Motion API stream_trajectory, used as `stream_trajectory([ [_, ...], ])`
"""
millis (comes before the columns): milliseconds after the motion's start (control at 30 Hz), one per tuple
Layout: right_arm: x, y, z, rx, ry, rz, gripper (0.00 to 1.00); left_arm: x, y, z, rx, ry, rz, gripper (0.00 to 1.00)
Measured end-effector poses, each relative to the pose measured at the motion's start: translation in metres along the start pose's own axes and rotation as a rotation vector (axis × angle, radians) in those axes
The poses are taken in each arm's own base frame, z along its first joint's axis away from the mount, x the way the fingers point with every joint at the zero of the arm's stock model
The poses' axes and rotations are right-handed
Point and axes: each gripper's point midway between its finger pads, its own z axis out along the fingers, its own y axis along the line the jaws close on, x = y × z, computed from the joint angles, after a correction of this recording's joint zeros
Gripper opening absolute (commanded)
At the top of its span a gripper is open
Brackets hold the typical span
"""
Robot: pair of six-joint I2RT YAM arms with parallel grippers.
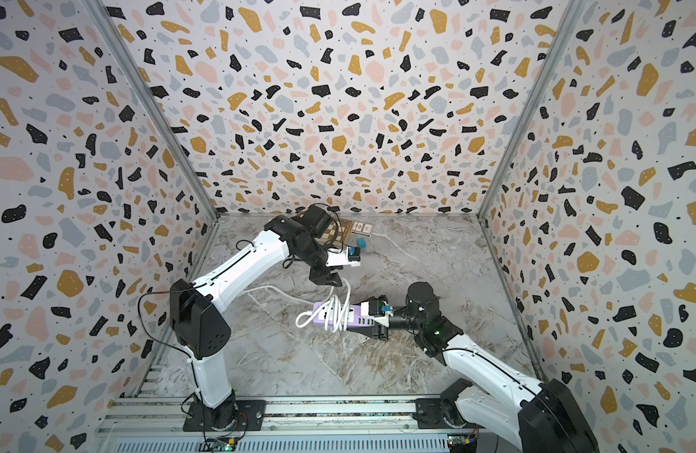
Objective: Wrap the cord around the power strip
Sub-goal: Wrap the power cord around the power strip.
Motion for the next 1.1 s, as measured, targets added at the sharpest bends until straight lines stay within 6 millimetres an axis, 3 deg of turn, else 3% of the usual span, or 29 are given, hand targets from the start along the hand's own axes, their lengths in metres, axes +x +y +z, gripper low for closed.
stream_trajectory([
  [67,-0.010,-0.002,-0.003,0.001,-0.034,-0.014,0.00,0.003,0.006,0.000,0.006,-0.051,-0.053,0.83],
  [133,-0.015,-0.005,-0.006,0.007,-0.053,-0.020,0.00,0.010,0.009,0.002,0.014,-0.098,-0.099,0.87],
  [300,-0.019,-0.010,-0.010,0.014,-0.069,-0.002,0.00,0.032,-0.004,0.020,0.053,-0.170,-0.200,0.88],
  [433,-0.022,-0.014,-0.012,0.024,-0.082,0.016,0.00,0.036,-0.010,0.032,0.078,-0.215,-0.233,0.84],
  [633,-0.040,-0.027,-0.017,0.075,-0.139,0.016,0.00,0.031,-0.010,0.045,0.113,-0.283,-0.259,0.61],
  [833,-0.063,-0.061,-0.038,0.269,-0.207,-0.006,0.00,0.036,-0.014,0.058,0.165,-0.287,-0.304,0.34],
  [933,-0.064,-0.079,-0.054,0.391,-0.218,0.011,0.00,0.036,-0.018,0.056,0.162,-0.296,-0.304,0.21],
  [1100,-0.052,-0.103,-0.084,0.593,-0.228,0.072,0.00,0.029,-0.031,0.049,0.154,-0.296,-0.278,0.11],
])
